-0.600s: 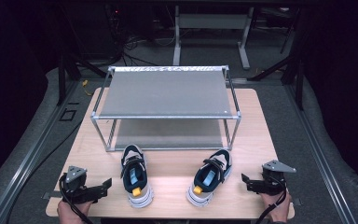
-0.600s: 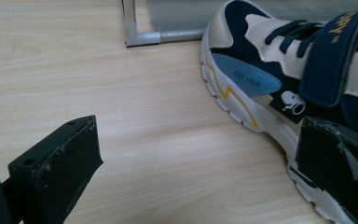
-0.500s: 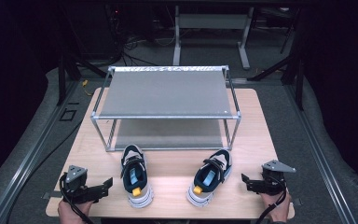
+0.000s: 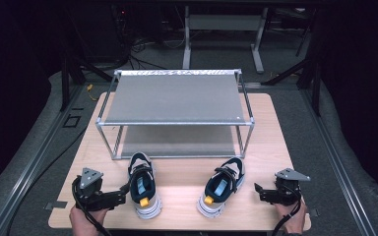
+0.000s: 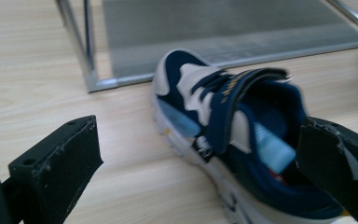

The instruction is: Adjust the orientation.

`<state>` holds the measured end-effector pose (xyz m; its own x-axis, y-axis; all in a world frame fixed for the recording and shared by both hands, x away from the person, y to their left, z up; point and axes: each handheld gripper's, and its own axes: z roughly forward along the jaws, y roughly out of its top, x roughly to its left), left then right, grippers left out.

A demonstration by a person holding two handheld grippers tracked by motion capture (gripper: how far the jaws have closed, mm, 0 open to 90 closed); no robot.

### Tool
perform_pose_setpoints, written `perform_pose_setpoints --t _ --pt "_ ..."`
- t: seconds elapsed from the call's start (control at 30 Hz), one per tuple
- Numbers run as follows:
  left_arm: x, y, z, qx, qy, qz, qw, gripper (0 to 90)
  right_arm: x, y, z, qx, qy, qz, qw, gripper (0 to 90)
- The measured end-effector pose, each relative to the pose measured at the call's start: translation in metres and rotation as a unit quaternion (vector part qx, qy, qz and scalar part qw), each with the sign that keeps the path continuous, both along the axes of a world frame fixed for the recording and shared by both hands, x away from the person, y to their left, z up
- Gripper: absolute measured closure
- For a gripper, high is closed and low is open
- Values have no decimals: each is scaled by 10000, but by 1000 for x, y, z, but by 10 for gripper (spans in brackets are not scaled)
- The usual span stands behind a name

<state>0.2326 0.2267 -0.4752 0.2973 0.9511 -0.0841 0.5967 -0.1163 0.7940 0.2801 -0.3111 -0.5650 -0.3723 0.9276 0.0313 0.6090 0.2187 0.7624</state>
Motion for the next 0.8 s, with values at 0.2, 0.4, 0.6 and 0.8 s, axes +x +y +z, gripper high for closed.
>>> perform_pose_setpoints --t 0.2,0.4,0.6,0.8 --pt "-3 -24 0 -54 15 -186 9998 0 0 -1 0 60 -27 -13 10000 43" --pt "-3 -45 -10 50 128 -337 9993 0 0 -2 0 110 -41 -24 9999 45" --pt "4 -57 -22 353 283 -288 9986 0 -1 -2 0 126 -63 -40 9999 45" --pt "1 -54 -26 606 330 -367 9969 0 0 -2 0 125 -48 -7 9999 48"
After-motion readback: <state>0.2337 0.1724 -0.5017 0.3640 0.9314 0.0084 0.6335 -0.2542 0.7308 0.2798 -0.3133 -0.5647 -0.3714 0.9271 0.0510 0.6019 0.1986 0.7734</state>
